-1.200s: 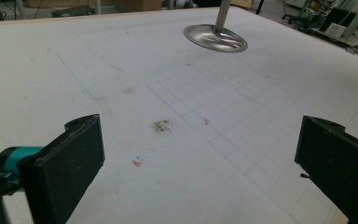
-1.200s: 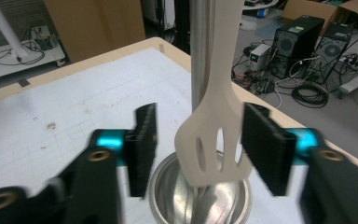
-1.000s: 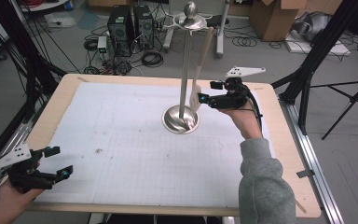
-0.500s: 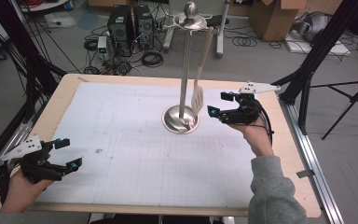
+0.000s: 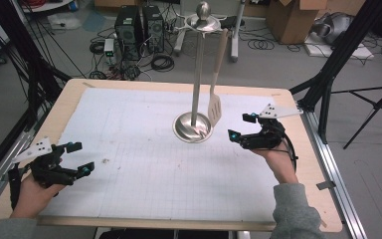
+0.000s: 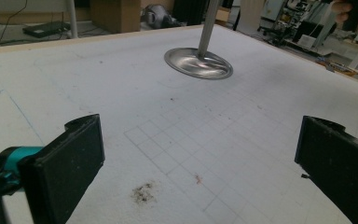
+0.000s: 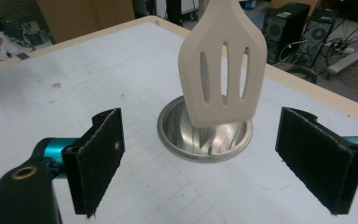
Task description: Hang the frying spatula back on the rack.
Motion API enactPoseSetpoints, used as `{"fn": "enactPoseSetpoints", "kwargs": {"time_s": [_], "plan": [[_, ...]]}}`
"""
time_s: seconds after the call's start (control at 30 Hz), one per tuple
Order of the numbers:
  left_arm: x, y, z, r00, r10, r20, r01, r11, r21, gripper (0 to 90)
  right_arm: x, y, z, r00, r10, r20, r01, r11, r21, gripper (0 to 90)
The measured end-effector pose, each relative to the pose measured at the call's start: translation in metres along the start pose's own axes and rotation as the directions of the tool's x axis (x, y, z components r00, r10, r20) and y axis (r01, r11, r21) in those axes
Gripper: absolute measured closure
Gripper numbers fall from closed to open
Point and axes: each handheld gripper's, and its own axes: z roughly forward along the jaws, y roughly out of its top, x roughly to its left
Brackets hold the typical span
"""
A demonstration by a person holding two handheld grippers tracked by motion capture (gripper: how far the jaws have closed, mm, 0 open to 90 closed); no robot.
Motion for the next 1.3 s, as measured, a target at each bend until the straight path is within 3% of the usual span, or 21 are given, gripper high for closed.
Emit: {"fn": "enactPoseSetpoints", "kwargs": {"time_s": [0.33,0.6,0.73,0.83,1.3], "plan": [[0.003,0.002,0.002,0.9998,-0.02,0.0,0.02,0.9993,-0.033,1.8,0.012,-0.024,-0.013,0.9997,0.003,0.023,-0.002,0.999,-0.033,14.6],[0.003,0.001,0.002,0.9999,-0.015,-0.003,0.015,0.9997,-0.021,1.8,0.019,-0.038,-0.022,0.9997,0.002,0.024,-0.001,1.0,-0.018,14.5],[0.003,0.001,0.003,0.9999,-0.011,-0.002,0.011,0.9998,-0.018,1.8,0.021,-0.044,-0.031,0.9997,0.009,0.021,-0.008,0.999,-0.046,14.5],[0.002,0.001,0.002,0.9999,-0.011,-0.003,0.011,0.9998,-0.018,1.8,0.024,-0.051,-0.041,0.999,0.036,0.025,-0.034,0.995,-0.095,14.4],[0.002,0.0,0.002,0.9999,-0.012,-0.003,0.012,0.9997,-0.021,1.8,0.017,-0.085,-0.07,0.9897,0.107,0.095,-0.091,0.983,-0.158,14.4]]}}
